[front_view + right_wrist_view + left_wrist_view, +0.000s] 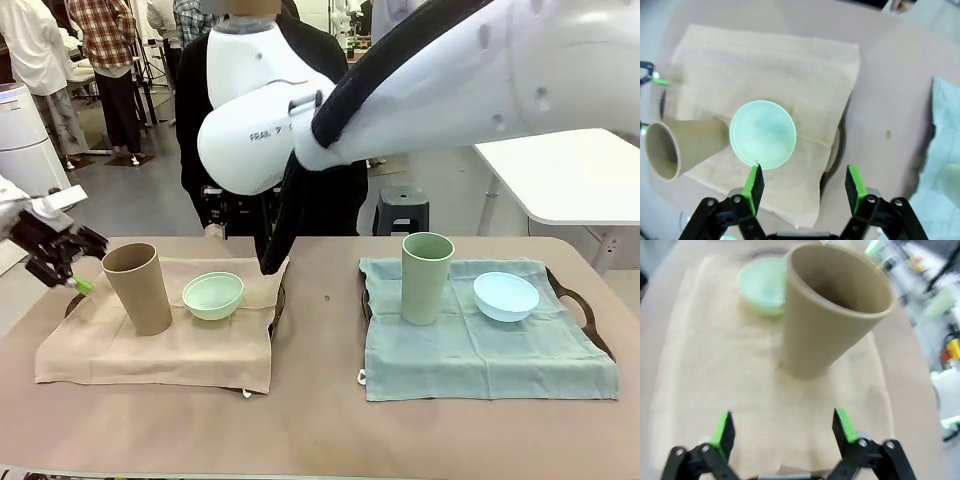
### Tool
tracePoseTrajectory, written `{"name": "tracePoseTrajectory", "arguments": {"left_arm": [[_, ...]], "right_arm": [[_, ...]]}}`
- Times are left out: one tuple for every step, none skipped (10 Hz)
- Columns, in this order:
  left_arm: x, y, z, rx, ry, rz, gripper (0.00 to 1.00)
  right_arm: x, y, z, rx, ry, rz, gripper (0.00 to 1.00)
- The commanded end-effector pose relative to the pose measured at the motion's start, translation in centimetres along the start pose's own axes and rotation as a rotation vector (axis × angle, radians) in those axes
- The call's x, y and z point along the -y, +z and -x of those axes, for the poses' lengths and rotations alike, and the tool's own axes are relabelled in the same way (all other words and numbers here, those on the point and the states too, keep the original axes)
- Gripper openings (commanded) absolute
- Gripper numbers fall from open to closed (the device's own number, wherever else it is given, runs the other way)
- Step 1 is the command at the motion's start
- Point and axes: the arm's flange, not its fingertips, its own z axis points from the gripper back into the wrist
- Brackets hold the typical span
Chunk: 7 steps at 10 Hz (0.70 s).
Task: Set up a tray with a mat and arrange the tableware.
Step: Place the Picnic Bowl and Reusable plastic cup back onto the Handle tray in front of the human's position.
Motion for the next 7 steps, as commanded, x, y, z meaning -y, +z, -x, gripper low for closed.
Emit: {"name": "tracePoseTrajectory", "arguments": {"left_arm": [[3.0,3.7,-5.6,-0.268,0.116,-0.087,1.00],[3.9,5.4,-8.0,-0.328,0.150,-0.084,1.00],[4.8,7.0,-11.1,-0.365,0.189,-0.078,1.00],[5.8,8.6,-14.3,-0.419,0.246,-0.056,1.00],[7.0,10.2,-17.9,-0.505,0.285,-0.043,1.00],[8.2,10.9,-21.2,-0.529,0.314,-0.060,1.00],[9.1,11.5,-24.7,-0.479,0.360,-0.063,1.00]], "right_arm": [[2.4,3.0,3.1,0.058,-0.045,0.050,0.84],[2.7,4.5,3.5,0.063,-0.049,0.074,0.84],[3.0,6.2,3.8,0.058,-0.055,0.096,0.84],[3.6,8.1,4.1,0.034,-0.056,0.106,0.84],[4.1,10.6,4.6,0.020,-0.005,0.122,0.84],[4.6,12.6,5.1,0.023,0.034,0.146,0.84],[5.1,14.5,5.6,0.033,0.048,0.144,0.84]]}}
